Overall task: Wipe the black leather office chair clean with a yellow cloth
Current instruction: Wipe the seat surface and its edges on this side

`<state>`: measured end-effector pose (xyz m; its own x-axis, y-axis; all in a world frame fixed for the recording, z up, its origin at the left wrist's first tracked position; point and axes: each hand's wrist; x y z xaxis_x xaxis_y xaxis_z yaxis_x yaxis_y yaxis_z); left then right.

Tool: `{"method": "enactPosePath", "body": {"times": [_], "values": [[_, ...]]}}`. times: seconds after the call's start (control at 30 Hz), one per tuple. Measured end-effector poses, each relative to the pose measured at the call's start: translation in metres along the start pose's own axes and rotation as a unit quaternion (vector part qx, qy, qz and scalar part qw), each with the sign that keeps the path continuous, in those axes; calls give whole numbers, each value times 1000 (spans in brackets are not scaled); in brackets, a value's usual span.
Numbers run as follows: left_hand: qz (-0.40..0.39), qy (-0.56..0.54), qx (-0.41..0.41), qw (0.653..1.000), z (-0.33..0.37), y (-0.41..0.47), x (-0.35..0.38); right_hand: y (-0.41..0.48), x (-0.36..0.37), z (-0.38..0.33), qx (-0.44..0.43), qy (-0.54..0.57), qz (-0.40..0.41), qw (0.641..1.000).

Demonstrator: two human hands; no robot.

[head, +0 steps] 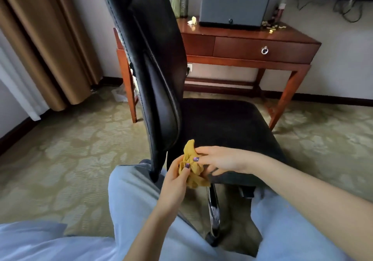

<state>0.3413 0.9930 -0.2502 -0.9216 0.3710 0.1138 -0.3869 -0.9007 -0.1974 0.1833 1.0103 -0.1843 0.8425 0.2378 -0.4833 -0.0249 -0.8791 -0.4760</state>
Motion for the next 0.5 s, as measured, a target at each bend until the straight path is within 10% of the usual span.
{"method": "enactPosePath", "body": {"times": [0.23,0.5], "values": [[-33,-44,-73,996,-13,20,-3,35,-31,32,-2,-94,23,995],[-75,-35,-128,988,-26,53,21,49,-25,97,62,223,-42,972]]}}
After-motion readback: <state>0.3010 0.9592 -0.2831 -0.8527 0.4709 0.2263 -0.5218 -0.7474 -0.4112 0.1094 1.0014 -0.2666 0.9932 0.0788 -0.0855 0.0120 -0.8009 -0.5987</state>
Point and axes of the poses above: each hand's wrist, its own y-axis towards the middle knuckle, its own x-axis out of the palm, z = x × y, and after that the axes turned 8 degrees about z, right-handed
